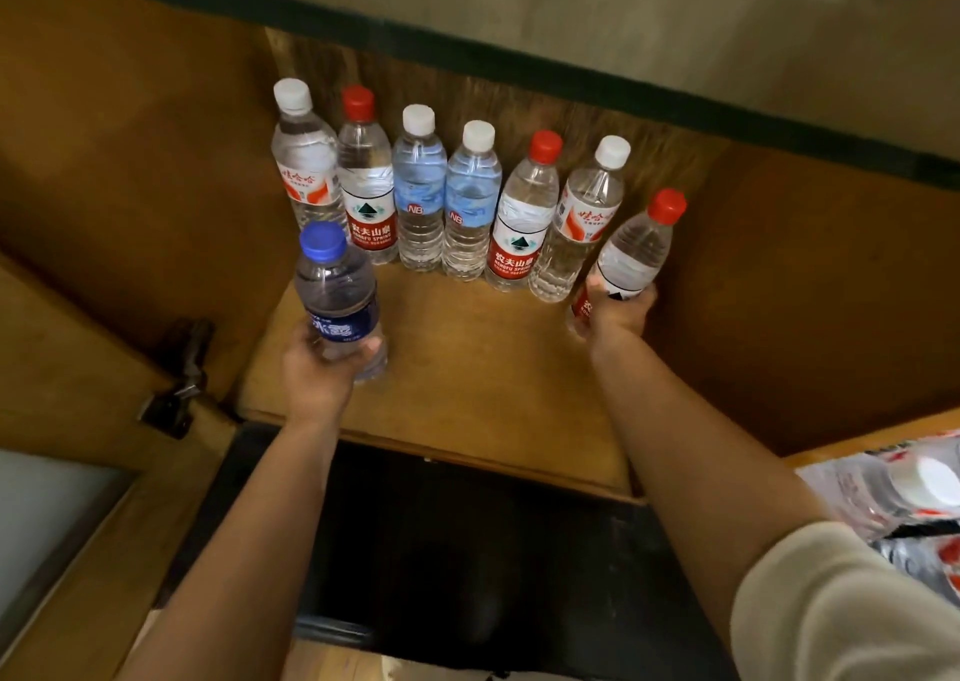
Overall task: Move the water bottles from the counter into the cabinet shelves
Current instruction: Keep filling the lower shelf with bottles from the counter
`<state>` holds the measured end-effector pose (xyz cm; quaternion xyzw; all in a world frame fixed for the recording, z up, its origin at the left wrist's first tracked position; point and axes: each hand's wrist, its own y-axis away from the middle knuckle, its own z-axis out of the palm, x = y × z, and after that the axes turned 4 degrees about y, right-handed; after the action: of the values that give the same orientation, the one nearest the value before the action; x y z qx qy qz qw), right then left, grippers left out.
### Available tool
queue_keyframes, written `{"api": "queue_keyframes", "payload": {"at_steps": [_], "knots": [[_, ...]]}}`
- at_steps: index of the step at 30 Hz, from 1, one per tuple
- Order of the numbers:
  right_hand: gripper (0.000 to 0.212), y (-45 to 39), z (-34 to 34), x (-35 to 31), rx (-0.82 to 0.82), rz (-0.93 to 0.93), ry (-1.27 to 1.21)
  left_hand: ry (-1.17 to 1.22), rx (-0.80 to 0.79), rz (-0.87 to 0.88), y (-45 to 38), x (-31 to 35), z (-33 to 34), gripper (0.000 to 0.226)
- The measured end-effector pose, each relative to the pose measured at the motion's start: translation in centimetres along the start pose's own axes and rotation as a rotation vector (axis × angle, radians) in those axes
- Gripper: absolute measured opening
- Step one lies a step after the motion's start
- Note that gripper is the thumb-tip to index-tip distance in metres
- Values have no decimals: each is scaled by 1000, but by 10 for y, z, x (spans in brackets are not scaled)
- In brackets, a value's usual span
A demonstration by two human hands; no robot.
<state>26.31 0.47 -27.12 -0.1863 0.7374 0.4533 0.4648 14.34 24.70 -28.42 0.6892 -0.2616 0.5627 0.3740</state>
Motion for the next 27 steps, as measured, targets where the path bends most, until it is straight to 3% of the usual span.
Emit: {"api": "queue_keyframes", "payload": {"at_steps": [14,23,25,27], "knots": [[73,-35,17,-29,-93,0,-148,-84,10,40,-14,-15,-3,62],[87,-28,16,-11,-73,-29,-53,-113,-18,25,-16,-16,-5,66],[83,-17,15,0,-43,4,-12,-130,2,-7,-16,-15,-5,68],[63,2,14,13,-62,86,19,-131,12,-40,-16,-14,-5,68]]}}
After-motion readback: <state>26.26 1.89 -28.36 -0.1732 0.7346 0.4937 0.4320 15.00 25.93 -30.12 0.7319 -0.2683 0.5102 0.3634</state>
